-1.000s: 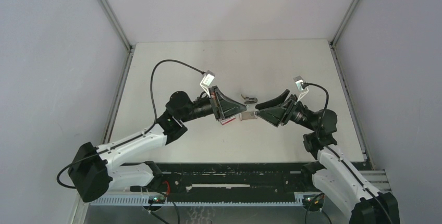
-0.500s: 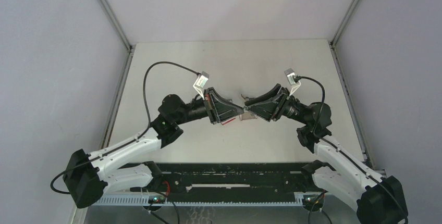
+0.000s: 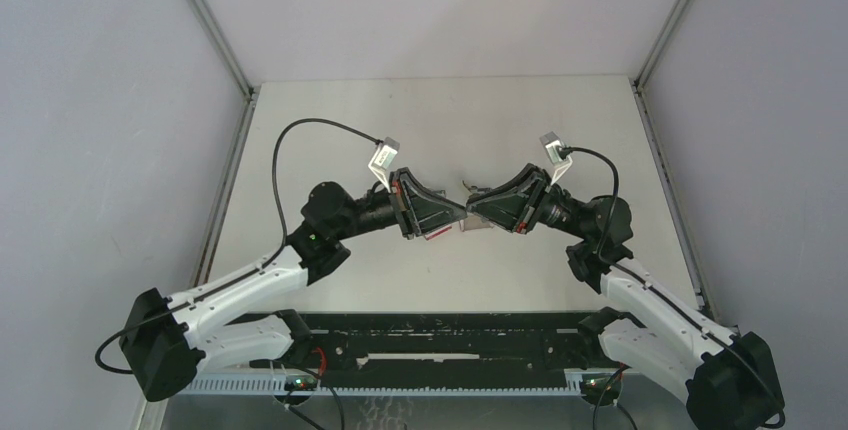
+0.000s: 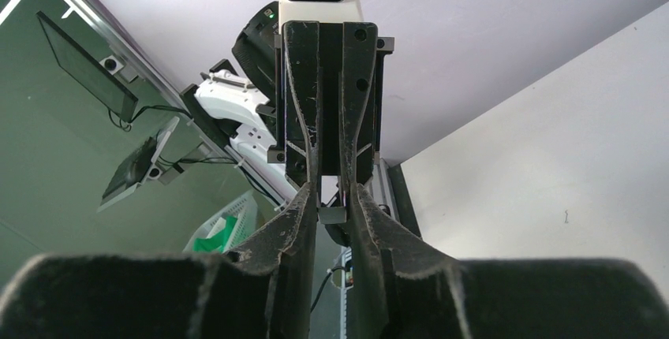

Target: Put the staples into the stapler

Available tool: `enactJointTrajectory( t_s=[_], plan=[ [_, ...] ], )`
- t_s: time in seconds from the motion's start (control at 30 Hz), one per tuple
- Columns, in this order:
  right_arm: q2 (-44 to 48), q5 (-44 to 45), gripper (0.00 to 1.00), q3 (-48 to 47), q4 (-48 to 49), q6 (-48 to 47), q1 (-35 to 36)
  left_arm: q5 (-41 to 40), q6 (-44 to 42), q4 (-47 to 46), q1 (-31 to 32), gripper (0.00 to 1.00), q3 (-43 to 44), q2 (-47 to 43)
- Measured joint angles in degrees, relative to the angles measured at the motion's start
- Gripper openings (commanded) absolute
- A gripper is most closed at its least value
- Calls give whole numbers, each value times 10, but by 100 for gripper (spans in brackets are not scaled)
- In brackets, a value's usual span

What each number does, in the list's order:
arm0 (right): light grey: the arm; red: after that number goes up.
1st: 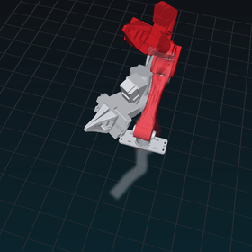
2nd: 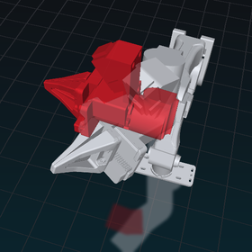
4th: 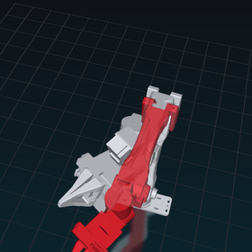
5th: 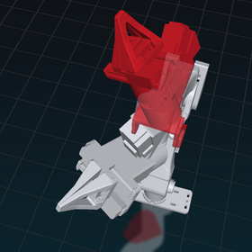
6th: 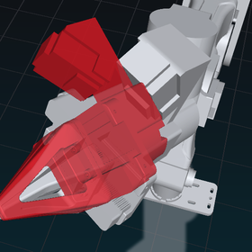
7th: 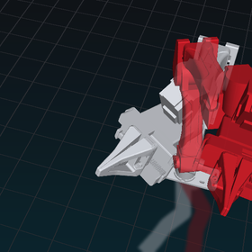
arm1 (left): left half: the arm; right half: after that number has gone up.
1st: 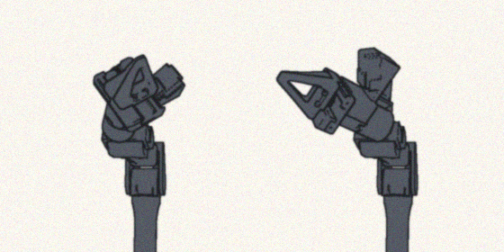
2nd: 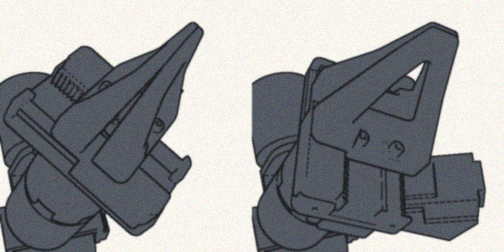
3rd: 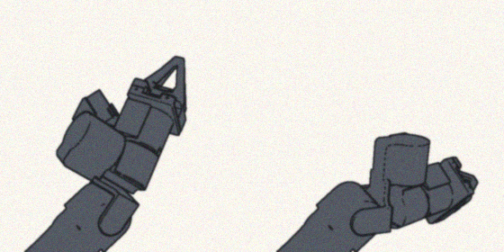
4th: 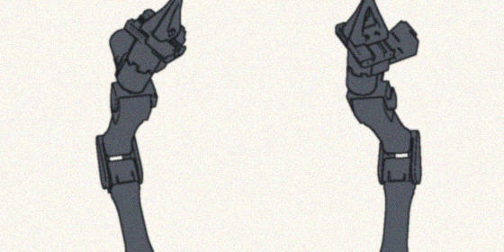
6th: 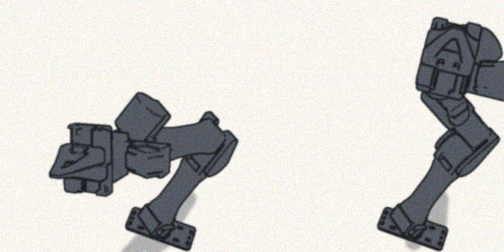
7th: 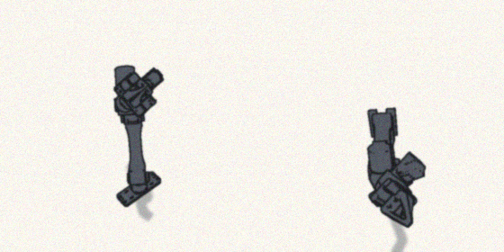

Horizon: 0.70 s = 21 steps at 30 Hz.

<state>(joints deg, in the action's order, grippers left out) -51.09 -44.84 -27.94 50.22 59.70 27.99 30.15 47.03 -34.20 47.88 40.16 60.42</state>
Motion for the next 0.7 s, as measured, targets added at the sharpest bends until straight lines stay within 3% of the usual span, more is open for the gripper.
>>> enactJointTrajectory(
  t_s=[0.37,0.43,0.57,0.7],
  plan=[
    [-1,2,9,0,3,5,3,0,0,0,0,10,0,-1],
    [-1,2,9,0,5,8,3,0,0,0,0,20,0,-1],
    [0,2,8,0,5,9,3,-2,0,0,0,54,0,-1],
    [11,2,8,0,-21,-9,-6,-25,-24,45,-2,75,0,-12]
  ],
)
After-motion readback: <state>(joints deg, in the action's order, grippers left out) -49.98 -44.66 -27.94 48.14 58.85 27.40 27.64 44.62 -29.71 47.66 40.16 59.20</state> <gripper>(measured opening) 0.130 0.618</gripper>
